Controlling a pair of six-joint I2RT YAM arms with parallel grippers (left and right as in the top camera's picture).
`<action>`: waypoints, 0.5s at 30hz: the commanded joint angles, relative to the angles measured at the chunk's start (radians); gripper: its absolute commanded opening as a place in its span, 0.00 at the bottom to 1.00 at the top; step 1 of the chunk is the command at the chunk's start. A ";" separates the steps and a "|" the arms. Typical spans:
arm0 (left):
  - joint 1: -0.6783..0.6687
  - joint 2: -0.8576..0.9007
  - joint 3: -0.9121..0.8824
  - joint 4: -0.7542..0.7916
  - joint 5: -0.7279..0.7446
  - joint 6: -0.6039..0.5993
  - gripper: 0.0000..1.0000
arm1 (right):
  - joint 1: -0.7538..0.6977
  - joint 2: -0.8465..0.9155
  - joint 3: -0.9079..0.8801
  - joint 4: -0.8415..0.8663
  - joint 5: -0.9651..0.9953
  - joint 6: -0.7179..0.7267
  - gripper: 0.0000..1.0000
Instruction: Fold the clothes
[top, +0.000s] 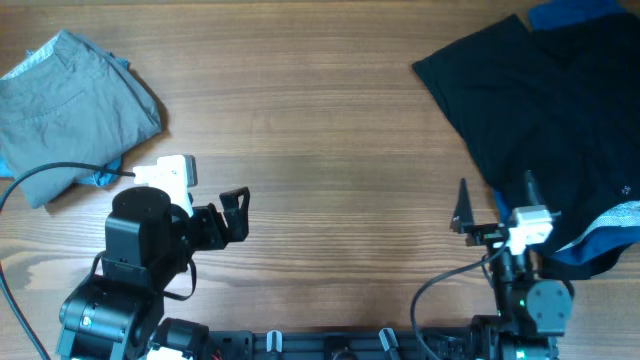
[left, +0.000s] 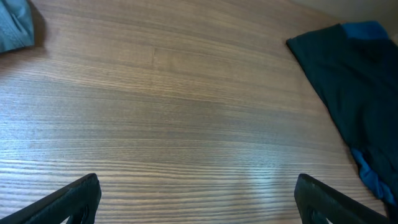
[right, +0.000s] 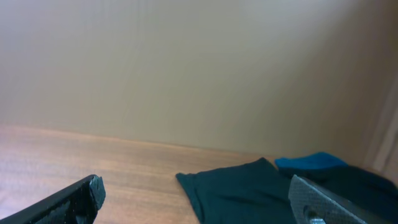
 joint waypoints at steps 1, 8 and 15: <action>-0.003 -0.001 -0.005 0.002 -0.013 -0.009 1.00 | -0.005 -0.014 -0.063 -0.072 -0.052 -0.019 1.00; -0.003 -0.001 -0.005 0.002 -0.013 -0.009 1.00 | -0.005 -0.014 -0.064 -0.066 -0.042 -0.011 1.00; -0.003 -0.001 -0.005 0.002 -0.013 -0.009 1.00 | -0.005 -0.013 -0.064 -0.066 -0.042 -0.011 1.00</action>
